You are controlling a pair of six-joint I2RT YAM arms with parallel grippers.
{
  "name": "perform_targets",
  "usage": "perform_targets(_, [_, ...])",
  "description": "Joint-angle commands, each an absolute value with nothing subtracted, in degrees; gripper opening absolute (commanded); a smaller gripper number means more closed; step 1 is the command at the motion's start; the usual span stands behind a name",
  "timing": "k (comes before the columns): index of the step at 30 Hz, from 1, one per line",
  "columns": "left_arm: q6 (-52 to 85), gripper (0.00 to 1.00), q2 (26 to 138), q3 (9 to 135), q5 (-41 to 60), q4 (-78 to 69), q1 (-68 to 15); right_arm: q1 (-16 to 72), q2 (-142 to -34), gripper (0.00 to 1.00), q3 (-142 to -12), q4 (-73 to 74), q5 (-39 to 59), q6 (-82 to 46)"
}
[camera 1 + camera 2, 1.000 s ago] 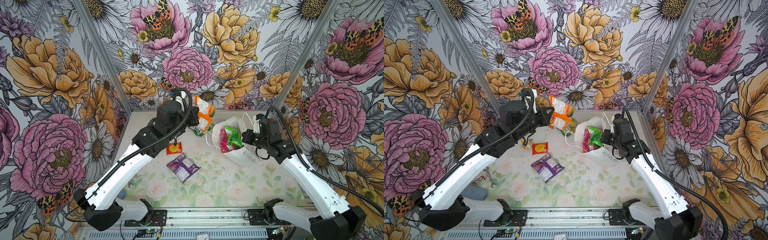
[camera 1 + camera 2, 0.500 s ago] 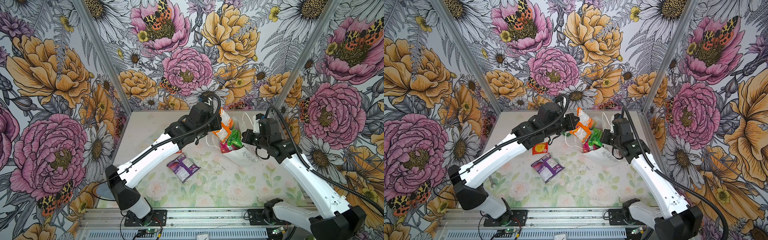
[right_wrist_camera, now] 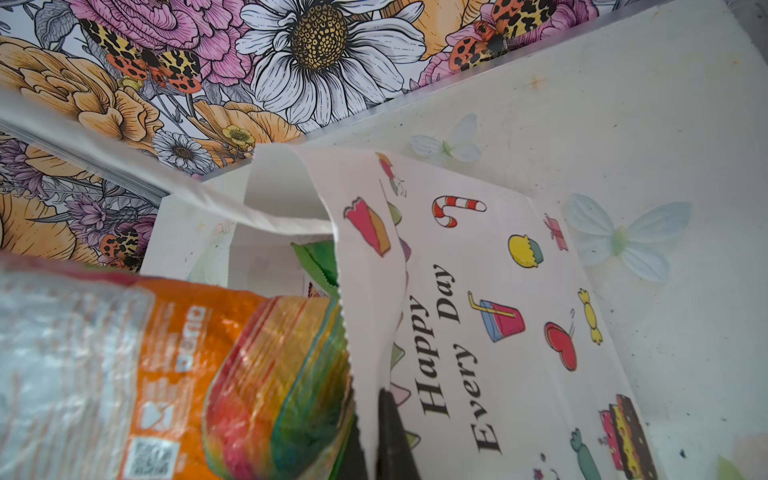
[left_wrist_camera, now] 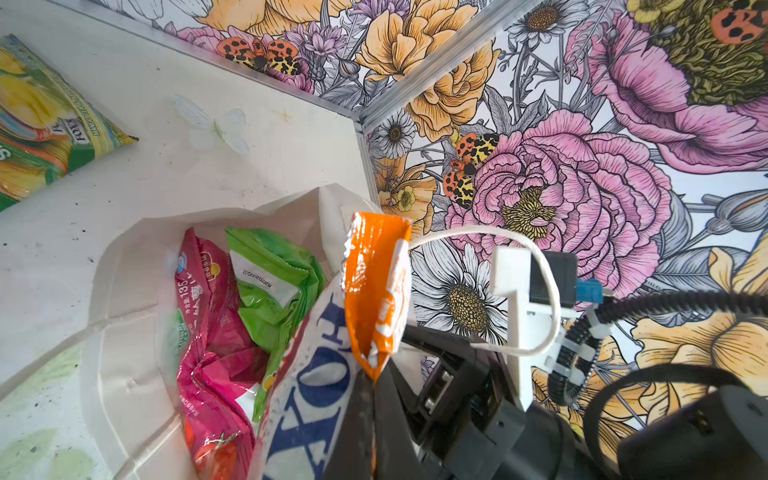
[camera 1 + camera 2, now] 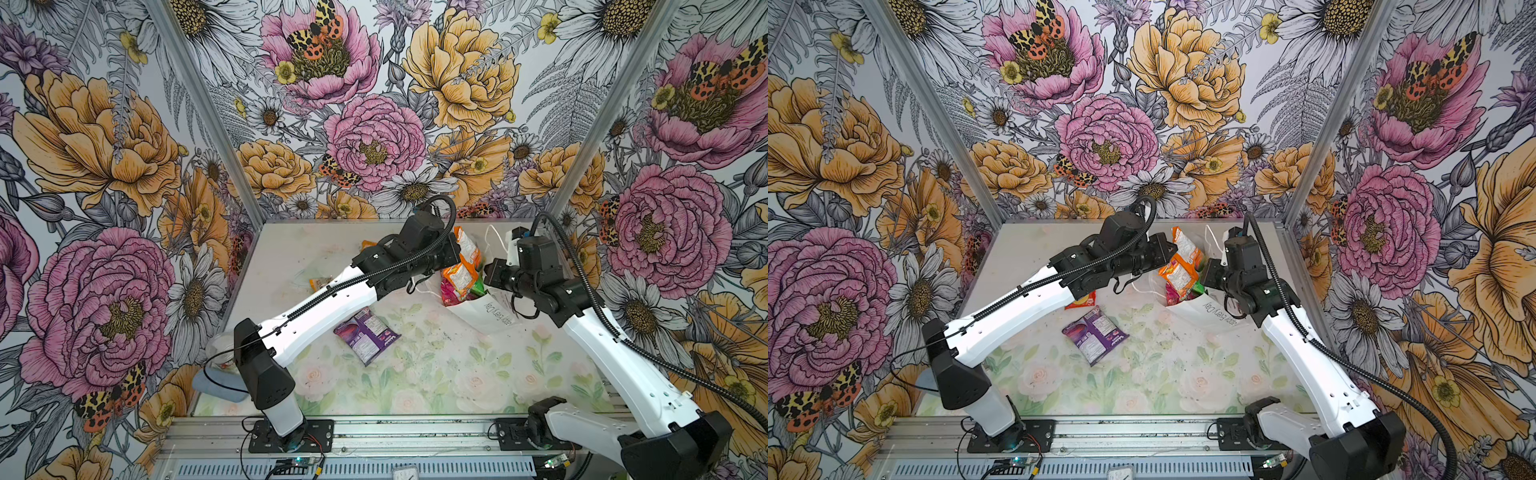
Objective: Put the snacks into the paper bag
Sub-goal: 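Carry the orange candy bag over the paper bag and lower it in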
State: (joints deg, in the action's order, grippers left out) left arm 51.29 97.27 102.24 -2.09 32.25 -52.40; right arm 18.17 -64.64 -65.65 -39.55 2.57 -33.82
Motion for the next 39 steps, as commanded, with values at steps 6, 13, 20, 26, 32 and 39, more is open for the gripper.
perform_targets(6, [54.22, 0.00, 102.38, 105.10, -7.86, 30.36, -52.36, 18.74, -63.73, 0.00, -66.80, -38.30, 1.05, -33.66])
perform_targets(13, [53.54, 0.00, 114.16, 114.84, -1.59, 33.23, -52.33, 19.30, -64.28, 0.00, -66.97, -37.79, 1.66, -33.80])
perform_targets(20, [52.94, 0.00, 125.34, 127.06, 6.27, 39.38, -52.99, 19.75, -64.78, 0.00, -67.16, -37.60, 1.10, -33.67])
perform_targets(26, [52.81, 0.00, 127.08, 125.83, 7.45, 40.85, -53.35, 19.69, -65.19, 0.00, -67.66, -37.62, 0.71, -33.39])
perform_targets(32, [53.34, 0.00, 128.85, 123.71, 9.49, 40.87, -53.32, 19.70, -65.30, 0.00, -68.02, -37.54, 0.35, -33.31])
perform_targets(39, [53.02, 0.00, 130.23, 125.23, 10.80, 40.87, -53.46, 19.71, -64.96, 0.00, -68.12, -37.70, 0.00, -33.31])
